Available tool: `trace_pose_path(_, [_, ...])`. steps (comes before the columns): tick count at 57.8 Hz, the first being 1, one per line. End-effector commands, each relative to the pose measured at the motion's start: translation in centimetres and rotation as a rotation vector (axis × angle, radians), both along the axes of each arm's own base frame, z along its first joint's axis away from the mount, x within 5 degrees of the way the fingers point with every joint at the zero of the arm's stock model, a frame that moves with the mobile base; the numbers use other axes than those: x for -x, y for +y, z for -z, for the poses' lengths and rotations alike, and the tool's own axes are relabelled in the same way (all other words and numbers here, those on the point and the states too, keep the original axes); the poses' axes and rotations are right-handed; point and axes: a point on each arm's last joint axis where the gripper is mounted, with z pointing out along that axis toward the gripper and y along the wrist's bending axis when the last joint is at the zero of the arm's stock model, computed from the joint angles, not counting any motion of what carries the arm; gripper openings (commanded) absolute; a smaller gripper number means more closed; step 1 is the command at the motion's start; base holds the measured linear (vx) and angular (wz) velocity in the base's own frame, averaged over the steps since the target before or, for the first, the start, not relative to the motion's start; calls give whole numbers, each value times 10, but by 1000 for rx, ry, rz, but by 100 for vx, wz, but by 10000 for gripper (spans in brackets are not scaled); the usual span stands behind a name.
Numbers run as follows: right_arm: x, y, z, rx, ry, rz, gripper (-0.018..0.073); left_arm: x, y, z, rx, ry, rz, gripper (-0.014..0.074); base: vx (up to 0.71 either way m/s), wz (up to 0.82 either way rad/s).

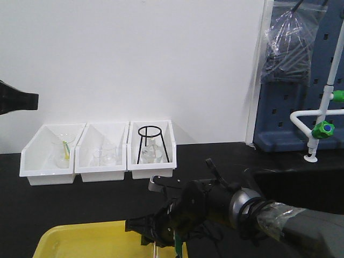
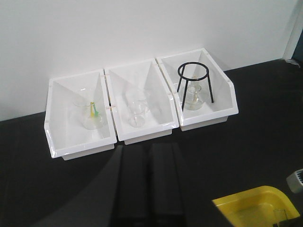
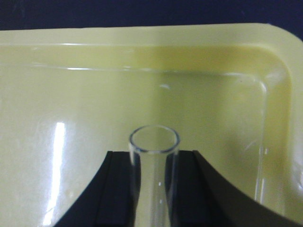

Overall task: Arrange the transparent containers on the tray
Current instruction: 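Lower the right gripper's test tube into the yellow tray, then open the right gripper and lift it away from the tray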

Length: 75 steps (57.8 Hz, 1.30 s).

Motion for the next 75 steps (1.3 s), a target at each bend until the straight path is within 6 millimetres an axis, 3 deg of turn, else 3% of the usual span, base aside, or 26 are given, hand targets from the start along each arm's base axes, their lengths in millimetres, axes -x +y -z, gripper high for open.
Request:
trace_pose_path(1, [-6,3,-38,-89,-129,23,-11,11,0,-25,38,-133,10,-7,0,0])
trace_pose_path(12, [-12,4,-27,-75,-159,22,6,11,0,-25,38,-136,10,-7,0,0])
trace_pose_path(18, [-14,5,-21,-68,-164,20,63,11,0,-25,35,-136,11,-7,0,0])
trace_pose_path(24, [-14,5,-17,-63,-158,20,154,11,0,-25,35,-137,11,-7,0,0])
trace_pose_path(40, [-16,6,-17,-65,-183,20,498,11,0,-26,35,-142,12,-7,0,0])
trace_pose_path(51, [-16,4,-19,-37,-193,-1,609,11,0,-26,35,-142,12,-7,0,0])
trace_pose_path(57, [-12,1,-32,-6,-218,-40,596,11,0,-26,35,-142,12,-7,0,0])
trace_pose_path(64, [-5,-6,-66,44,-310,-122,526,11,0,-25,34,-136,11,-7,0,0])
trace_pose_path(70, [8,-18,-109,105,-412,-199,380,11,1,-23,29,-107,7,-7,0,0])
trace_pose_path(75, [25,-33,-148,154,-476,-224,193,13,2,-19,2,-64,9,-6,0,0])
